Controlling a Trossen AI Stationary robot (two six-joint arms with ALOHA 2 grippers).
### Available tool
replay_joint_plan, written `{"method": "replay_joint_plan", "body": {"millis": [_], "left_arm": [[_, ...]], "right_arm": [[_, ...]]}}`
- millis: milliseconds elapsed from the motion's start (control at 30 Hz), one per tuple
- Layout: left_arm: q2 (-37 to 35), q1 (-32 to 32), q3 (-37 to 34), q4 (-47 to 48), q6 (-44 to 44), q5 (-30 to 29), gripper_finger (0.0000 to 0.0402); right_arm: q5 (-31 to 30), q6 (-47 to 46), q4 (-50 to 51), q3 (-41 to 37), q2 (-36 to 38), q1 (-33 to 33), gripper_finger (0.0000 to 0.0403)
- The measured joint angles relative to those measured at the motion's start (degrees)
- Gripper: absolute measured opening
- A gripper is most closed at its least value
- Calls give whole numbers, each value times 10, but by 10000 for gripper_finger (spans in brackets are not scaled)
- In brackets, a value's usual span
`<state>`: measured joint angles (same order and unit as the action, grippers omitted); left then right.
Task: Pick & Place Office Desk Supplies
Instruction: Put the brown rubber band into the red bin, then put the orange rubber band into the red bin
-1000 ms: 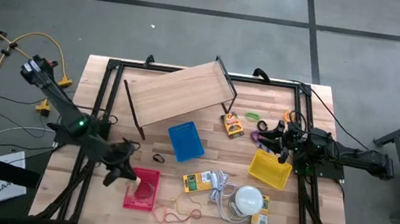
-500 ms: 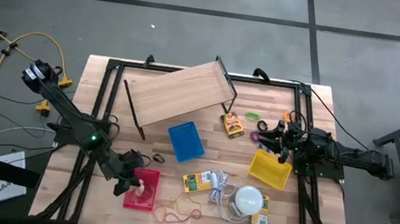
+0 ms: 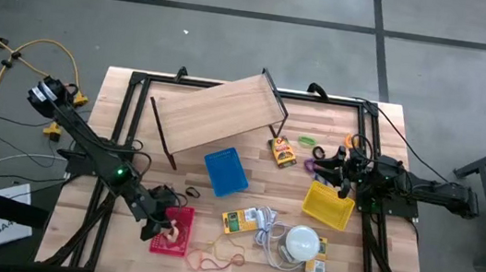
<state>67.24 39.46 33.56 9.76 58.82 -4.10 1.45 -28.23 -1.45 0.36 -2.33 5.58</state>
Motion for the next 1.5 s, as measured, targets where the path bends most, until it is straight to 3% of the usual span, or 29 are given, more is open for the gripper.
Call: {"method": "replay_joint_plan", "body": {"millis": [367,933,1500], "left_arm": [[0,0,0,0,-1,0,74],[-1,0,0,-10,-3,4,76],[-80,-30,0,-25,-104,47,77]], "right_arm": [[0,0,0,0,0,0,150],[0,0,0,0,0,0,150],[0,0,0,0,0,0,150]]}}
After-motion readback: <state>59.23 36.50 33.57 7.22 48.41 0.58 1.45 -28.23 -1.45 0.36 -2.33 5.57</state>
